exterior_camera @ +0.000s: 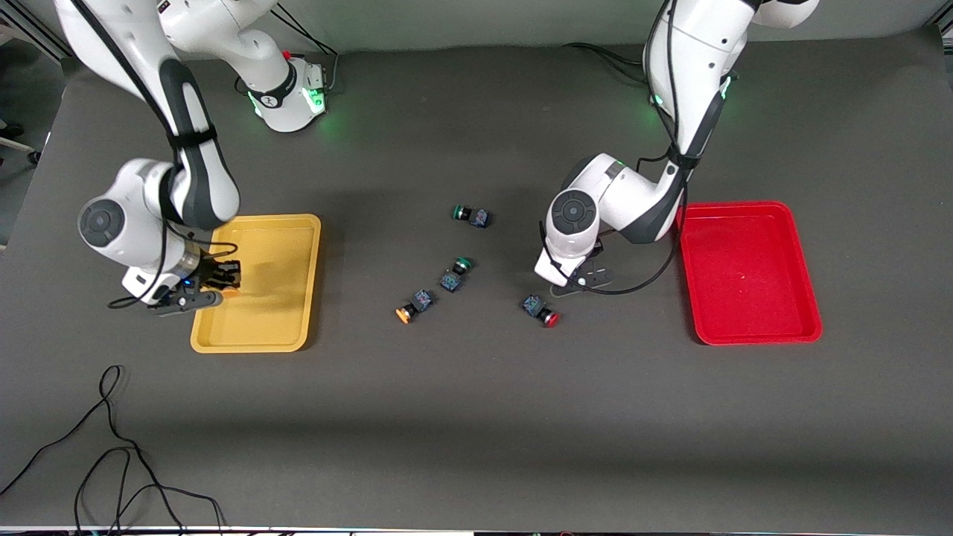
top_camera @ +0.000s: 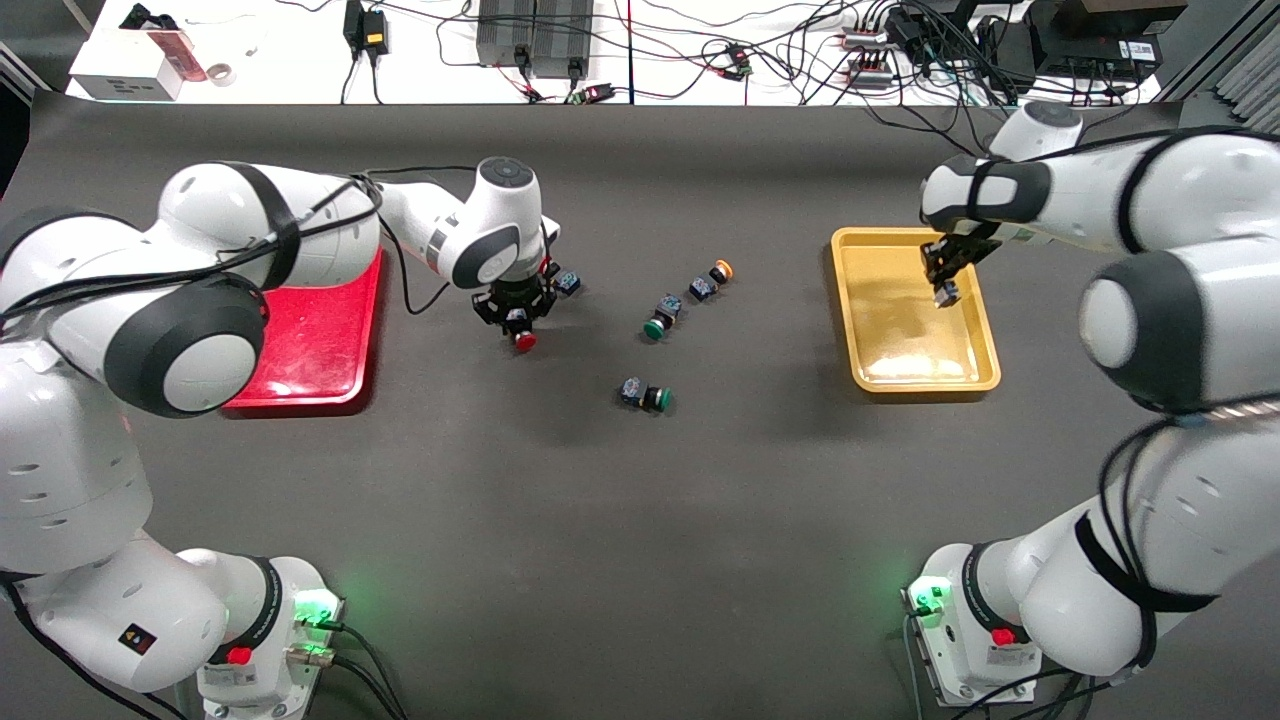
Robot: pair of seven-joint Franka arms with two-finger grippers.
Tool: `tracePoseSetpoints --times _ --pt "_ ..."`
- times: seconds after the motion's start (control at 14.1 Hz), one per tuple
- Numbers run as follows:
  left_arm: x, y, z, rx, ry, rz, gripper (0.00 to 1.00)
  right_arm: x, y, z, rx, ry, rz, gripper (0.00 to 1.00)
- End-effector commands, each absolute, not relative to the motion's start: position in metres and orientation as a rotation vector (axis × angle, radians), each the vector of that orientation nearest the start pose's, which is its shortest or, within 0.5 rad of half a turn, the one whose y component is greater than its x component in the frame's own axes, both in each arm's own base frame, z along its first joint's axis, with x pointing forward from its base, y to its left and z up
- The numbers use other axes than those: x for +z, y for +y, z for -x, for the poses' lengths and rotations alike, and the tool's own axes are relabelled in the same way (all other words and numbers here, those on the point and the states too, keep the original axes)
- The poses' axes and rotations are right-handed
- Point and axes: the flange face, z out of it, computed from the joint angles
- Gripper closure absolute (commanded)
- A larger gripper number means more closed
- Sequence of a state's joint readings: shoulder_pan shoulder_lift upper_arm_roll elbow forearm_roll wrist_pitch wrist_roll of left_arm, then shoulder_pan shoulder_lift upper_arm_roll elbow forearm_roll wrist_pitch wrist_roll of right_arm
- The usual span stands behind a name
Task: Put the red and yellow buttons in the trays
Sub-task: 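Carry the yellow button into the yellow tray while the left gripper carries red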
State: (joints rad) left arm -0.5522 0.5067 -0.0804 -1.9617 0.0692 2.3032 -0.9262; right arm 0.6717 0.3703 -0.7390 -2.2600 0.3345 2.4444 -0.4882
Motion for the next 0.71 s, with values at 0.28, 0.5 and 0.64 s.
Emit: tracePoseSetpoints --times 0.28,0.5,0.64 --pt "0.376 -0.227 -0.504 0.26 -0.18 2.956 1.0 0.236 -0.043 -0.551 0.111 -0.269 3.108 0.0" --pt "0.392 -0.124 -0.517 0.363 0.002 2.982 1.0 0.281 -0.021 -0.571 0.175 -0.26 3.047 0.0" --pt "0.367 -0.07 -0.512 0.376 0.083 3.01 1.0 0.32 0.02 -0.587 0.241 -0.171 3.075 0.0"
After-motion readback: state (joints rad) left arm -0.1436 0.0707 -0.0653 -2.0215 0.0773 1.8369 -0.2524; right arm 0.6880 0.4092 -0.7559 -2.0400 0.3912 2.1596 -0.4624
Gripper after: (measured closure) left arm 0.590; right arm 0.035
